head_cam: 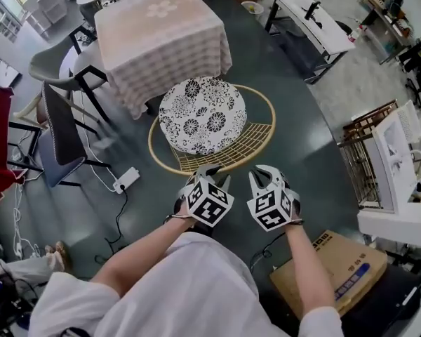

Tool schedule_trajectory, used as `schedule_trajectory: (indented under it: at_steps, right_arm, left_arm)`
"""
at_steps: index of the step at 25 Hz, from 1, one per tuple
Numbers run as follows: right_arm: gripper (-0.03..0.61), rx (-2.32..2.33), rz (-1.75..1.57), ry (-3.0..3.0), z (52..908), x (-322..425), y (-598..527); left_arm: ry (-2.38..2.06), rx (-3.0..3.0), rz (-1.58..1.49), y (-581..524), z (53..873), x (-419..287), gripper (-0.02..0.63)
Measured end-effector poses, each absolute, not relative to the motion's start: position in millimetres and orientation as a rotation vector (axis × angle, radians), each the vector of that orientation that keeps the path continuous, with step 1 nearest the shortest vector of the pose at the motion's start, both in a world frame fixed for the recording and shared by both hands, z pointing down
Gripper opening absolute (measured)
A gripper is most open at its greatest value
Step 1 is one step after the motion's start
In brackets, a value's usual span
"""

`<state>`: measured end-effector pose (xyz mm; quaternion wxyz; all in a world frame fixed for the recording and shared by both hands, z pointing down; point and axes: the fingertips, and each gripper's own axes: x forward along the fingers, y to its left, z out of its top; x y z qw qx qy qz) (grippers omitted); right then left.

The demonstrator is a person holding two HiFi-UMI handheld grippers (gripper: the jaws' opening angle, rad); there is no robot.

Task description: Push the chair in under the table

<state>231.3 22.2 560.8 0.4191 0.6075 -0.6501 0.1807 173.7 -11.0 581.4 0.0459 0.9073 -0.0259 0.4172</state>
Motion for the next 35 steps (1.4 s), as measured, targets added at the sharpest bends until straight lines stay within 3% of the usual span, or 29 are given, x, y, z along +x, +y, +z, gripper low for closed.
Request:
schedule_trajectory:
  at_steps: [3, 6, 18, 24, 25, 35]
  right_arm:
    - [0.016, 1.386, 0.402, -1.624, 568.0, 248.7, 15.0]
    - [0.08, 1.264, 0.372, -1.61, 577.0, 265.2, 12.9]
    - [0.109, 0.718, -0.055, -1.527, 614.8, 307.9, -6.0]
    - [0.109, 0.498, -0.195, -1.554, 633.7, 312.9, -10.5]
    - [0.109, 0.473, -0.216, -1.558, 636.2, 313.5, -9.5]
    - [0.051, 0.288, -0.304, -1.627, 648.9, 304.6, -7.4]
  left_arm:
    - [-0.023, 2.776, 1.355, -15.7, 589.0, 175.8, 0.135]
    - [0.063, 2.779, 1.457, -14.3, 601.5, 175.3, 0.157]
    - [0.003, 2.791, 1.64, -28.0, 624.7, 175.9, 0.163]
    - [-0.026, 2.773, 1.775, -27.6, 639.3, 178.9, 0.16]
    - [-0.031, 2.775, 1.791, -26.6, 640.4, 180.3, 0.136]
    - [-0.179, 2.777, 1.919, -27.0, 643.3, 172.6, 0.1]
